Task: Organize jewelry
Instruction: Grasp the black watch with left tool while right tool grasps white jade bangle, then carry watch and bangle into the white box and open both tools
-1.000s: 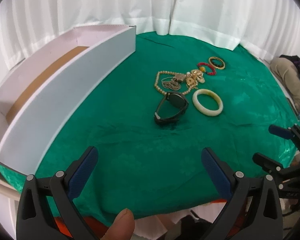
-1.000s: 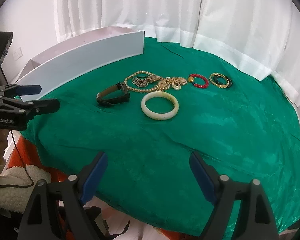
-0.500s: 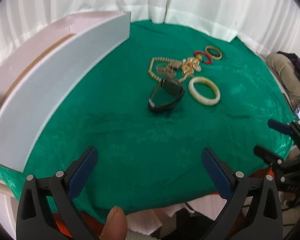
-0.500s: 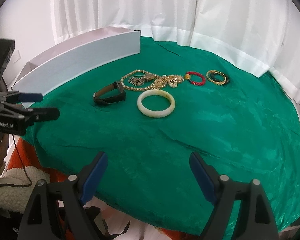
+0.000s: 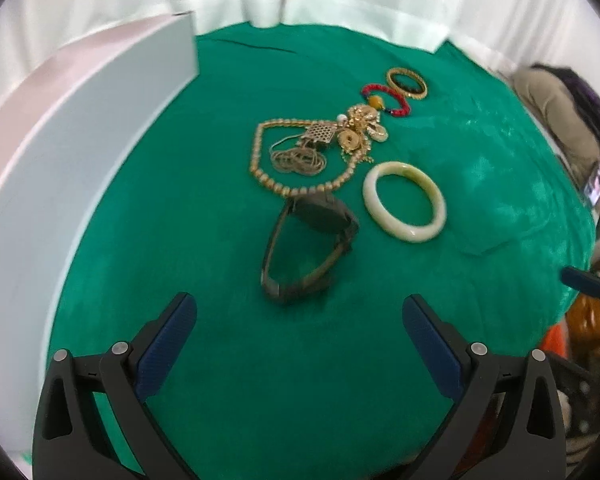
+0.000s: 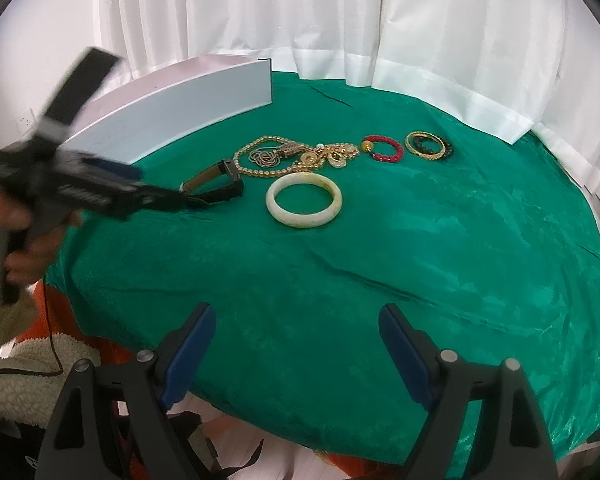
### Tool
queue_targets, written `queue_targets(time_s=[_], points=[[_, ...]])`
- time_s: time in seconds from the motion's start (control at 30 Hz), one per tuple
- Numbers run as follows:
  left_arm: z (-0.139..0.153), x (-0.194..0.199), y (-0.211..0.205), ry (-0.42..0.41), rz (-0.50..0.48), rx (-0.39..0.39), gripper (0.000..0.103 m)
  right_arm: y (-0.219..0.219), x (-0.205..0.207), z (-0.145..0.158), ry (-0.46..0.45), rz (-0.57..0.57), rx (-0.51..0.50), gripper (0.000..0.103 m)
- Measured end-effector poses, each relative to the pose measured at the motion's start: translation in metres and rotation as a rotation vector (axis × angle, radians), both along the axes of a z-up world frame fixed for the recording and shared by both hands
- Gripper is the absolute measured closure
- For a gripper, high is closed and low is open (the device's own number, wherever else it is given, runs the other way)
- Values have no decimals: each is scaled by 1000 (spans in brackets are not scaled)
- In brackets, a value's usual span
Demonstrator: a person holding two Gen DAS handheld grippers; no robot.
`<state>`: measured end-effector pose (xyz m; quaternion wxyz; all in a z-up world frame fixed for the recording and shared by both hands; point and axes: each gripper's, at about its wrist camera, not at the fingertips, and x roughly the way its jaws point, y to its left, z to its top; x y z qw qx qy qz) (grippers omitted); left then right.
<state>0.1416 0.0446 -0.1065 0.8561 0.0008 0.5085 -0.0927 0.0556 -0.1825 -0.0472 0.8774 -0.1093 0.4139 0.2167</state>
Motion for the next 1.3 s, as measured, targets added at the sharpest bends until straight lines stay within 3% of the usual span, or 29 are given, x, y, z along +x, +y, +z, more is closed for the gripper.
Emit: queue_targets(time_s=[0.1, 0.23, 0.27, 0.33, 0.4, 0.63, 0.7, 0.83, 0.9, 1.03, 1.17, 1.3], points=[[-12, 24, -8, 13, -43, -6, 1, -6, 0, 0, 4, -17, 1, 18], [-28, 40, -20, 12, -86, 50, 5, -15, 2, -2, 16, -44, 12, 18], [-31, 42, -23, 14, -94, 73, 15, -17, 5, -3, 23, -49, 20, 18], [-31, 39, -25, -13, -108, 98, 25, -20, 13, -1, 26, -54, 24, 18], [-26, 36, -24, -32, -118, 77, 48, -22, 25, 1, 17, -68, 19, 18], [-21, 15, -13, -56, -51, 32, 51, -10, 118, -15, 102, -110, 83, 18], [-18, 8, -5, -50, -21, 10, 51, 5, 142, -24, 138, -101, 86, 30], [-9, -7, 13, -42, 45, -20, 51, 38, 167, -46, 168, -53, -11, 71], [0, -17, 24, -52, 80, -31, 51, 47, 170, -50, 131, -44, -81, 91], [24, -36, 47, -85, 140, -65, 51, 40, 167, -34, 141, -49, -18, 92], [64, -51, 82, -133, 200, -105, 51, 42, 161, 4, 125, -13, 76, 91], [110, -56, 135, -204, 296, -117, 51, 73, 166, 55, 96, 64, 197, 91]])
